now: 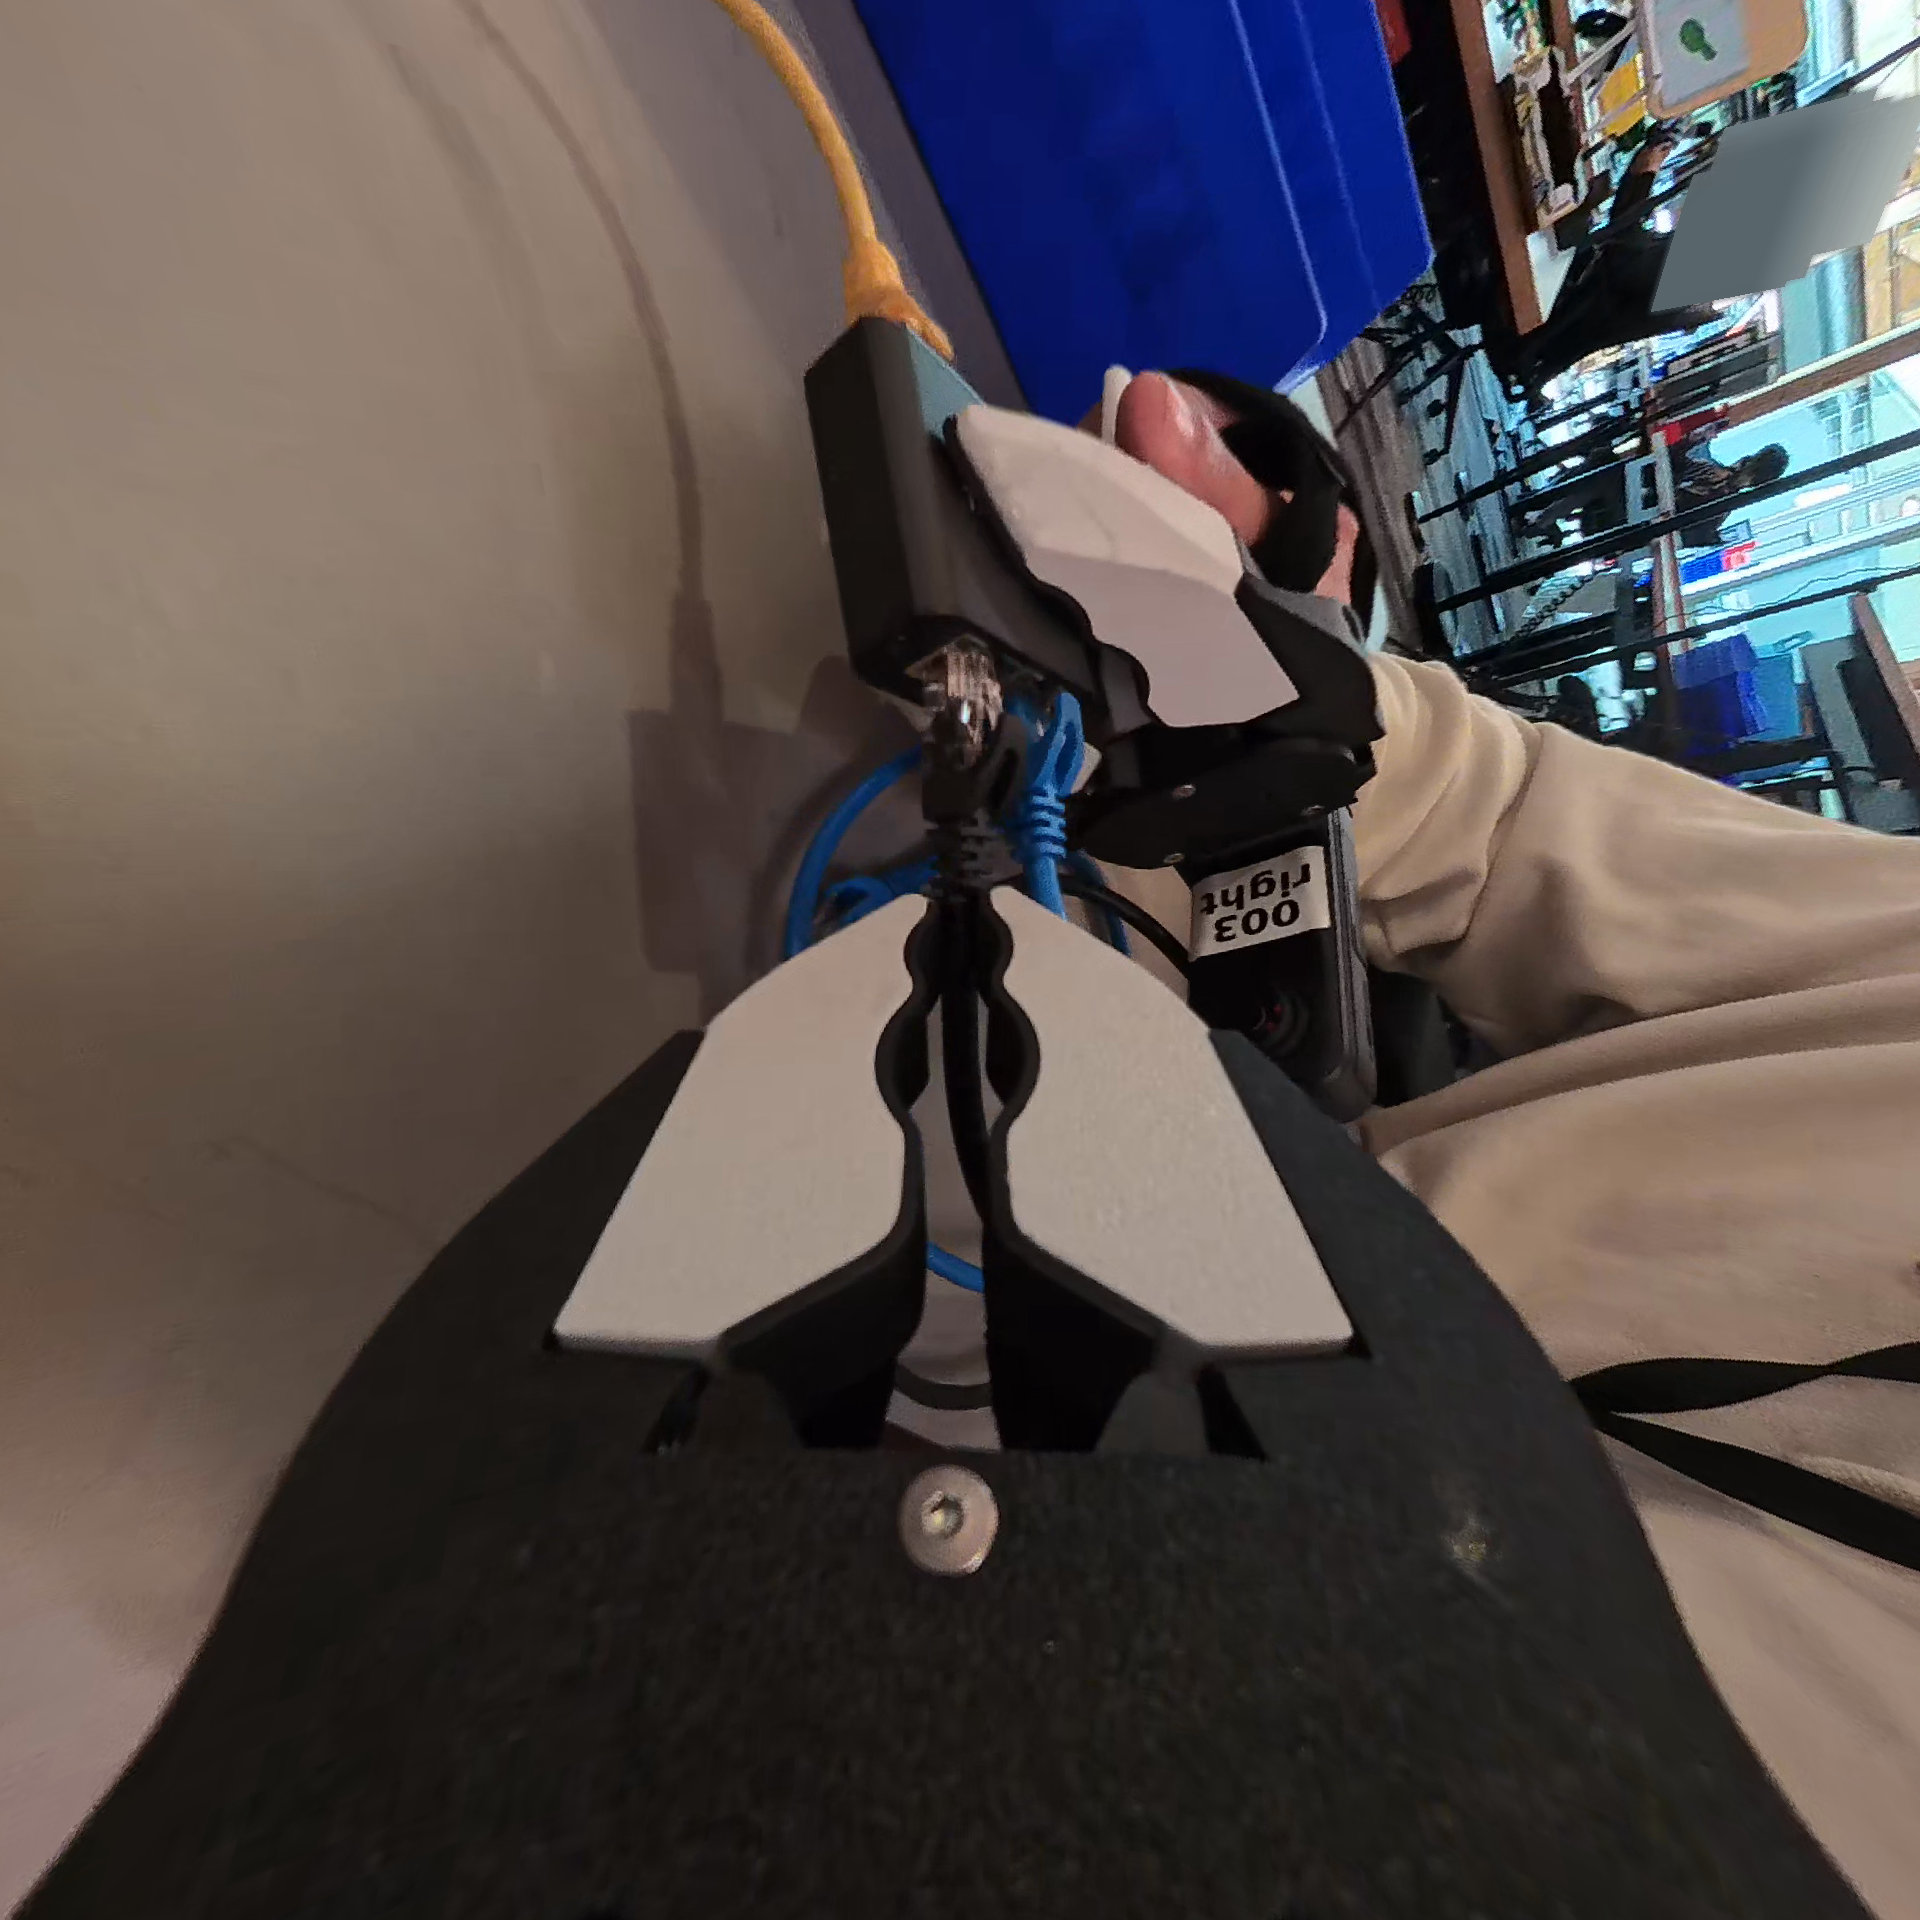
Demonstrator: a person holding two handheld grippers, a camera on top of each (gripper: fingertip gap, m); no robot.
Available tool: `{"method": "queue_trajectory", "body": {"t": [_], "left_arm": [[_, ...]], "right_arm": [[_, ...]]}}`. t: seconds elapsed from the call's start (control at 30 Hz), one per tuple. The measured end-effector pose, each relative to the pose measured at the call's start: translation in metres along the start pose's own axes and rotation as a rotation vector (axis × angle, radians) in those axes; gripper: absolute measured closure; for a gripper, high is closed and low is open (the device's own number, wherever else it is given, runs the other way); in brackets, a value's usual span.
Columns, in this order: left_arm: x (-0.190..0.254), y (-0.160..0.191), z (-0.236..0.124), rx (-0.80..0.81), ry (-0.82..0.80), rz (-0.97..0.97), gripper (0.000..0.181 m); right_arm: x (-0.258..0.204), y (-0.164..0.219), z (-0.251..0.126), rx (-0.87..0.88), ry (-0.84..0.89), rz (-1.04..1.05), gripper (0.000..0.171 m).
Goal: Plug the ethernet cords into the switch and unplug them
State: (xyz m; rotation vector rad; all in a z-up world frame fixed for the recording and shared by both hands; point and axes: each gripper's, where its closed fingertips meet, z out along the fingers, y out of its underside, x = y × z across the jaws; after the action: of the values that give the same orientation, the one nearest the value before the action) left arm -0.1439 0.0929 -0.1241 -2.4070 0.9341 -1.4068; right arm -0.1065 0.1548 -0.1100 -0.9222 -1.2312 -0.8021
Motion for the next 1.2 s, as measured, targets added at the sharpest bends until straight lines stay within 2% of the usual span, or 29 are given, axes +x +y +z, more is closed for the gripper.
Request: {"method": "queue_trajectory", "body": {"t": [0.1, 0.23, 0.33, 0.5, 0.7, 1.07, 1.2], "left_arm": [[-0.004, -0.007, -0.004, 0.035, -0.090, 0.104, 0.177], [-0.010, -0.015, -0.010, 0.086, -0.334, 0.439, 0.176], [-0.008, -0.015, -0.011, 0.113, -0.442, 0.619, 0.176], [-0.017, -0.010, -0.010, 0.081, -0.555, 0.766, 0.175], [-0.019, -0.009, -0.007, 0.082, -0.600, 0.814, 0.176], [-0.022, -0.011, -0.003, 0.083, -0.605, 0.784, 0.176], [-0.020, -0.018, -0.005, 0.131, -0.585, 0.751, 0.176]], "right_arm": [[-0.003, 0.000, 0.000, 0.004, -0.023, 0.023, 0.148], [-0.007, -0.004, -0.002, 0.020, -0.066, 0.120, 0.148], [-0.006, -0.005, -0.001, 0.039, -0.072, 0.157, 0.147], [-0.014, -0.006, -0.001, 0.054, -0.101, 0.134, 0.148], [-0.017, -0.005, -0.003, 0.057, -0.113, 0.126, 0.148], [-0.020, -0.004, -0.002, 0.032, -0.130, 0.125, 0.149], [-0.017, 0.001, 0.004, 0.003, -0.121, 0.155, 0.147]]}}
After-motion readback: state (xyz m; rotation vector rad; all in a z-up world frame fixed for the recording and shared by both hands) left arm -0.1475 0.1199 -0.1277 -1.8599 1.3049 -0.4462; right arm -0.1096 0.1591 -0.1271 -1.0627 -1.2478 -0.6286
